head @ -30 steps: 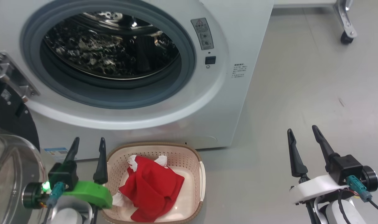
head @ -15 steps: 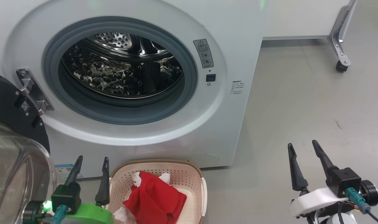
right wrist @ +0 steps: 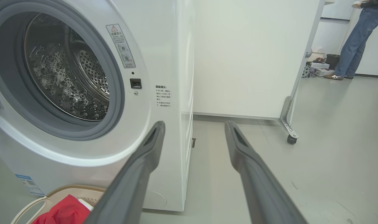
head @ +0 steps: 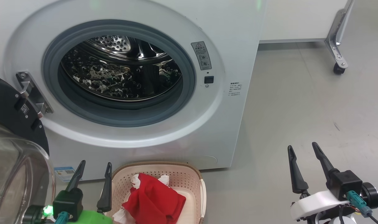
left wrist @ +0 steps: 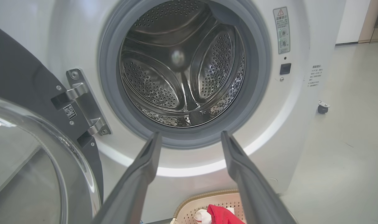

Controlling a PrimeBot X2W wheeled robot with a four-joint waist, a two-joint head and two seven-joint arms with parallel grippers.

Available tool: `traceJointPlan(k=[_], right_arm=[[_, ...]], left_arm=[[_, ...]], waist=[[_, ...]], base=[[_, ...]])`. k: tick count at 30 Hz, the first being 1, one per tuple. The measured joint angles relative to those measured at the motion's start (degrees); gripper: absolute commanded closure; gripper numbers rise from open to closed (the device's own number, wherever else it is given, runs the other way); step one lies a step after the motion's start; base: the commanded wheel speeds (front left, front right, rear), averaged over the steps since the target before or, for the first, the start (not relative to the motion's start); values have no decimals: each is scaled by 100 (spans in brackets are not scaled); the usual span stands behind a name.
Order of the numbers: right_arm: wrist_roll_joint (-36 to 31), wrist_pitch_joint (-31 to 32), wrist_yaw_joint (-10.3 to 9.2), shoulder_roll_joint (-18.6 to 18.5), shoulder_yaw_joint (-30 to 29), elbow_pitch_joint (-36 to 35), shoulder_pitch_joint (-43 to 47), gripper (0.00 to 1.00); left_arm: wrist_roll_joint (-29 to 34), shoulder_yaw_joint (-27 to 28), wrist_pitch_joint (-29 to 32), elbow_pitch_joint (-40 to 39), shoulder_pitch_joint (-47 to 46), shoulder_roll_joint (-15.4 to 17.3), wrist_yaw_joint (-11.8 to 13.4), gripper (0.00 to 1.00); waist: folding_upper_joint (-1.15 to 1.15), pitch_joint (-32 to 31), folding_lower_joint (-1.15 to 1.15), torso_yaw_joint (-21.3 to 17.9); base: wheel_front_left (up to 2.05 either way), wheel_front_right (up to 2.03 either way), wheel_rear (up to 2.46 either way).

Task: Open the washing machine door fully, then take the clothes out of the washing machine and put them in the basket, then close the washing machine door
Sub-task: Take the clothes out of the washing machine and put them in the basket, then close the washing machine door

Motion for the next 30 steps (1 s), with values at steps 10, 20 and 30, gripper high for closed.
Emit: traceJointPlan(k=[10, 20, 30], right_arm=[[-1, 42, -41, -29, -2, -144, 40, 0], [0, 73, -43, -51, -5, -221, 46, 0], [0, 116, -86, -53, -23, -278, 51, 0]], left_arm=[[47, 5, 152, -386, 163, 12, 63, 0], [69, 15, 304, -653, 267, 18, 103, 0], [194, 14, 398, -859, 347, 19, 121, 0]], waist=[[0, 67, 0, -9], [0, 86, 0, 0], [0, 102, 0, 21]], base=[[0, 0, 0], [0, 0, 0], [-10, 10, 0]])
